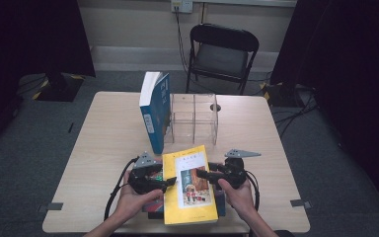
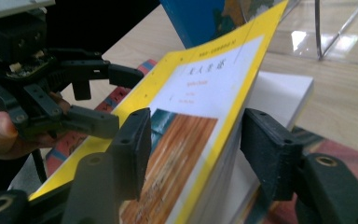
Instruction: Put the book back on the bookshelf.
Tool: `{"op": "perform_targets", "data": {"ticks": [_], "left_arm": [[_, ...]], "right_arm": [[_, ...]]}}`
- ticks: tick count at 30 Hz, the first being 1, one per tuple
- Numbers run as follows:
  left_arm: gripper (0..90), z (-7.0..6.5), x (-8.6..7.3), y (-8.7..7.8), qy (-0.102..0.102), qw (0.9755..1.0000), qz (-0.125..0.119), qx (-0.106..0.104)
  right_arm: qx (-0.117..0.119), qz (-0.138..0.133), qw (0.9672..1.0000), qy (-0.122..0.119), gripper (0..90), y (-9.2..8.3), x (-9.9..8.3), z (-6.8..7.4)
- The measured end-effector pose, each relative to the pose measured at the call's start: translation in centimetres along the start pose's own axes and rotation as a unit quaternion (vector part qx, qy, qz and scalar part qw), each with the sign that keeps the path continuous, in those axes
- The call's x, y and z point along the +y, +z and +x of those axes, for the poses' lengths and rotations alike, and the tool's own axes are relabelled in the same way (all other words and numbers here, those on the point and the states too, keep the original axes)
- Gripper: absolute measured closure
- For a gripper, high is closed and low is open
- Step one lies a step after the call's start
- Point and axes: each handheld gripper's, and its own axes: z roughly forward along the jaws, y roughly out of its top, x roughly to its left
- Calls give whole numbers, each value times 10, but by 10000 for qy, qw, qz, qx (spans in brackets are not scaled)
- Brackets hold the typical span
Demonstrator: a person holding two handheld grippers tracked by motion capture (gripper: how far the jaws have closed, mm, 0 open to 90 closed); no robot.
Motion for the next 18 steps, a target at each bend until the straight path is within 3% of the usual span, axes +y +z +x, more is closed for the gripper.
{"op": "perform_targets", "data": {"ticks": [4, 6, 10, 18], "left_arm": [[236, 0, 0, 0, -4, 10000, -18, -10], [236, 1, 0, 0, 28, 10000, 10, -13], [236, 1, 0, 0, 3, 10000, 5, -11], [235, 2, 0, 0, -7, 10000, -6, -25]], "right_arm": [[151, 286, 9995, 46, 494, 2, -8, 0], [155, 316, 9994, -22, 492, 4, -10, 5], [248, 372, 9990, -60, 504, 13, -3, 0], [522, 582, 9969, -82, 397, 34, 18, -10]]}}
